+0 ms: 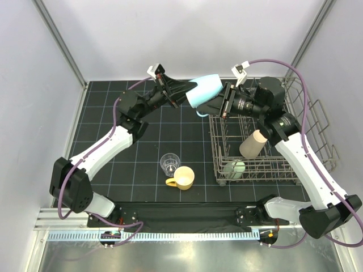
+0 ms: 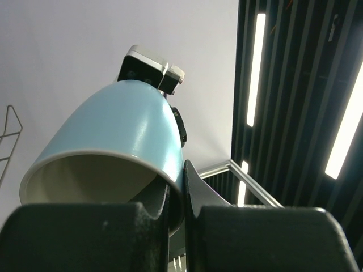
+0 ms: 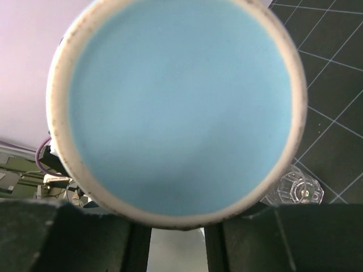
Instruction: Load the cups into the dish rack
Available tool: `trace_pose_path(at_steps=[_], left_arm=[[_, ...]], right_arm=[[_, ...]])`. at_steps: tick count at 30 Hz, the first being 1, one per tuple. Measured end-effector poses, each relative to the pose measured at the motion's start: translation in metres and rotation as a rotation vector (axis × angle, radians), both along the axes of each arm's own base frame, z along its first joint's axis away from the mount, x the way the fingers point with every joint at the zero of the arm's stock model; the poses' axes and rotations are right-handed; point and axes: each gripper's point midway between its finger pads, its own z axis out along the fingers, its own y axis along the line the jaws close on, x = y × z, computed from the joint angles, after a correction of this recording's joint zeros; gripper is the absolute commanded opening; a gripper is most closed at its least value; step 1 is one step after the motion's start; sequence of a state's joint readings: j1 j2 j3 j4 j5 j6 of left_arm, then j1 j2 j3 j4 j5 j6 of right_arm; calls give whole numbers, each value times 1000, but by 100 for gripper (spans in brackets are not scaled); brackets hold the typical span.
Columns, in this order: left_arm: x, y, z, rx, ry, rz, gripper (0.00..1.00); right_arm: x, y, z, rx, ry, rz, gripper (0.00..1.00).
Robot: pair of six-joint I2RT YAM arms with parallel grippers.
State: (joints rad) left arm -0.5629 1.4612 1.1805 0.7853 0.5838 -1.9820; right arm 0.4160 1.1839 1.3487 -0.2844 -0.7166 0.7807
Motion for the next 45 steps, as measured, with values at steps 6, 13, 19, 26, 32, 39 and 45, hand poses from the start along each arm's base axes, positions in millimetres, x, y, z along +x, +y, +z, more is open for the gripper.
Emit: trace_pose_path(at_steps=[6,13,19,26,32,39,45], left_arm=[[5,0,0,-8,6,21,0],[6,3,5,-33,0,32,11],[2,1,0,-30,-6,18,55],[7,29,-34,36,77,62,74],[7,91,-45,222,77,235,74],[-30,116,-73,552,25,288,70],[-67,125,-111,726,59,222,67]], right_arm=[[4,1,-1,6,21,-12,9],[5,0,6,19,16,-28,4],[9,0,3,-1,-4,-49,4],[19,-8,-15,-68,9,-117,4],[22,-23,-45,-192,63,-193,4],[28,-58,-66,-384,117,-355,4],[54,-92,-73,-551,121,-542,4]])
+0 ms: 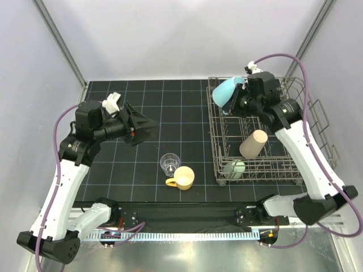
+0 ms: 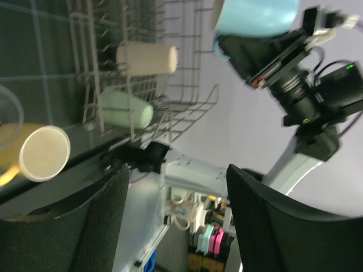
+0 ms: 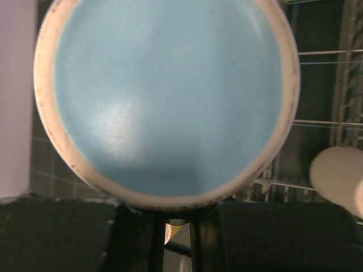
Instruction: Load the cups into the dish rack
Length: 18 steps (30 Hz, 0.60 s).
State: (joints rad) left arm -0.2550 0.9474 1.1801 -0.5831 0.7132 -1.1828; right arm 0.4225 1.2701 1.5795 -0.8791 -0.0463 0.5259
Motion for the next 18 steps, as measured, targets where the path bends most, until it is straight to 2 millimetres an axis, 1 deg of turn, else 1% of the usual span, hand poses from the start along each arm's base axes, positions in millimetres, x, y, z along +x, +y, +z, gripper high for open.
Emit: trace_pose_path(at_steps=[2,5,8,12,13,15,18], left_arm=[[-6,3,-10,58,47,-12,67],[-10,8,-15,118,88,-6,67],[-21,15,-23,150,131,13,67],[-39,23,-33,203,205,16,68],[-41,24,-31,219,216,12,68],[-37,26,-23,246,206,9,68],[-30,25,-19,272,198,-4,67]], right_arm=[[12,-10,-8,-72,22,-58,4],[29,-26,-20,-181,34,-127,4],[32,-42,-31,-269,52,-172,4],[35,-58,-35,-350,43,-224,4],[36,-61,-35,-360,41,-234,4],[39,-65,-38,-382,46,-255,4],[50,-67,-52,-421,79,-280,4]])
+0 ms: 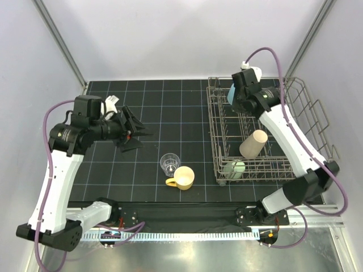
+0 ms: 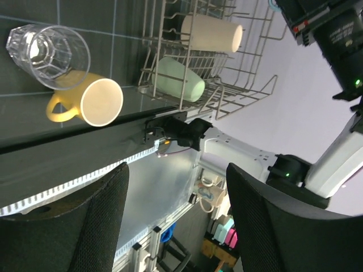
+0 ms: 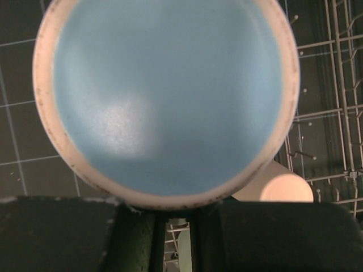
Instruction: Load the cups into the dish rack
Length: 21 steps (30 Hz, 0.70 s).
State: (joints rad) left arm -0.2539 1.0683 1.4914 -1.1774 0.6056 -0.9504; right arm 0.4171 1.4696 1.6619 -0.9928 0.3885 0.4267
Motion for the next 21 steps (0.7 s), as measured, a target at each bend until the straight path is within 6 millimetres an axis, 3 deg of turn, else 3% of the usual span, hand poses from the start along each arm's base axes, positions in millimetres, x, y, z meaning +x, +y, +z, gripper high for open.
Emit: trace_pose_path(at_steps=[9,21], left_arm=[[18,-1,-14,50,45,-15,65],[10,7,-8,64,19,36,61]], right_arm=[[28,12,-61,-57,157,-17,4],[55,38,-107,-28,238,24,4]])
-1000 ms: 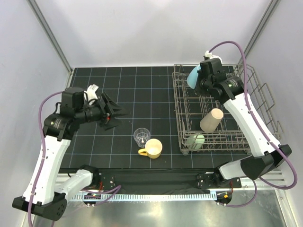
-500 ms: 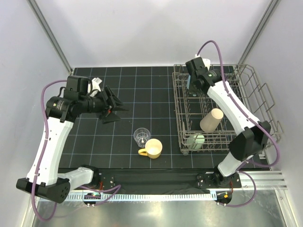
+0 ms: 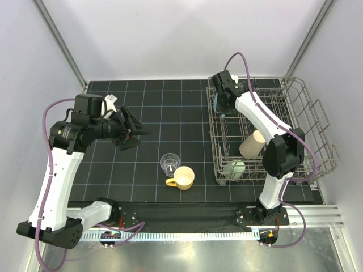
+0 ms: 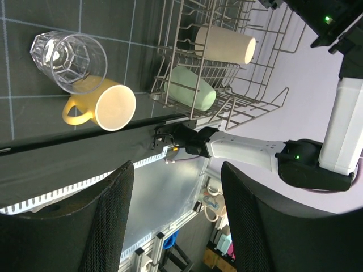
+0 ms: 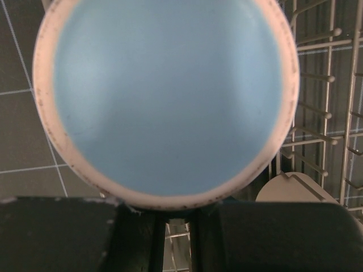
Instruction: Load the cups into the dish rack
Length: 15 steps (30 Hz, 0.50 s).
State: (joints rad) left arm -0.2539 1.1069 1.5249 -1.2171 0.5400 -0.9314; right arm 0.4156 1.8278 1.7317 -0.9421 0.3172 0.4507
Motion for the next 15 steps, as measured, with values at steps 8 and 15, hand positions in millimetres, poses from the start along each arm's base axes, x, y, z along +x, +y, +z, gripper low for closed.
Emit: trace_pose_path(at_steps=[8,15], left_arm=[[0,1,0,1,0,12,59],[1,0,-2,-5,9,20,59]], right_arm=[[7,5,-9,10,-7,8,4],[9,5,-23,12,-6,3,4]])
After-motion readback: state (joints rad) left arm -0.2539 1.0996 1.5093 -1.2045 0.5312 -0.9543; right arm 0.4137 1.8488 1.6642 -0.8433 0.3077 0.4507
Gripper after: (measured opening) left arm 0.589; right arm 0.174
